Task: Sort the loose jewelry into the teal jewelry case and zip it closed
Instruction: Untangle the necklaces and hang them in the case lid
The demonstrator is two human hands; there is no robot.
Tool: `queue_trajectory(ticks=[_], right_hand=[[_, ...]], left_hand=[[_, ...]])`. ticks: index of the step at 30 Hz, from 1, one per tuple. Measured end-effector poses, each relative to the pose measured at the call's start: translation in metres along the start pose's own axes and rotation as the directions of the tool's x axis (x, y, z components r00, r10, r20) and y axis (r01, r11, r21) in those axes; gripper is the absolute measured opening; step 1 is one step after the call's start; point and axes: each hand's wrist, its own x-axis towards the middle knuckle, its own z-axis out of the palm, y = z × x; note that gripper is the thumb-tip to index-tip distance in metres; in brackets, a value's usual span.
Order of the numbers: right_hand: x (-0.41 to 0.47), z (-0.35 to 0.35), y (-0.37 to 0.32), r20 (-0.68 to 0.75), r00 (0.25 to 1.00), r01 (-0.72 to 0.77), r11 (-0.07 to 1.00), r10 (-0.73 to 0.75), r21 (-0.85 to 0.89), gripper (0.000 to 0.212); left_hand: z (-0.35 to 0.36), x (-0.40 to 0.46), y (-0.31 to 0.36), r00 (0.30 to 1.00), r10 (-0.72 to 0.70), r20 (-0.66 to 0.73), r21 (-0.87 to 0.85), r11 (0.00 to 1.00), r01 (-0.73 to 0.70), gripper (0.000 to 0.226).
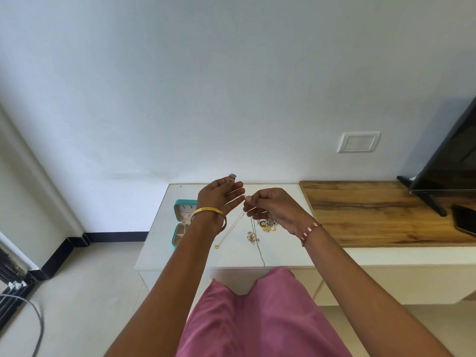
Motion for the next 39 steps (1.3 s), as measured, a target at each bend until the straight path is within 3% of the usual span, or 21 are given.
queue_trajectory(ticks=[8,18,28,36,39], right_hand=[[0.001,-0.001,0.002,0.04,0.997,-0.077,0.967,0.07,0.241,0.023],[0.003,-0.004,0.007,-0.023,0.994,-0.104,0.977,0.11,0.188,0.03],[-0.001,-0.009,0.016,0.012,0.999,-0.051,0.998,0.05,0.042,0.026],[-0.001,-0.014,0.014,-0.003,0.992,-0.126,0.992,0.126,0.012,0.022],[-0.003,-0.021,0.015,-0.002,0.99,-0.139,0.989,0.139,-0.045,0.019]], left_hand=[[-0.006,-0.001,-0.005,0.991,-0.107,-0.078,-0.157,0.983,0.093,0.008],[-0.014,-0.002,-0.008,0.965,-0.215,-0.151,-0.261,0.95,0.171,0.022],[-0.02,0.001,-0.006,0.97,-0.193,-0.148,-0.318,0.938,0.138,0.025],[-0.032,0.003,-0.008,0.966,-0.188,-0.179,-0.289,0.948,0.131,0.016],[-0.045,0.007,-0.013,0.97,-0.155,-0.19,-0.231,0.967,0.109,0.023]])
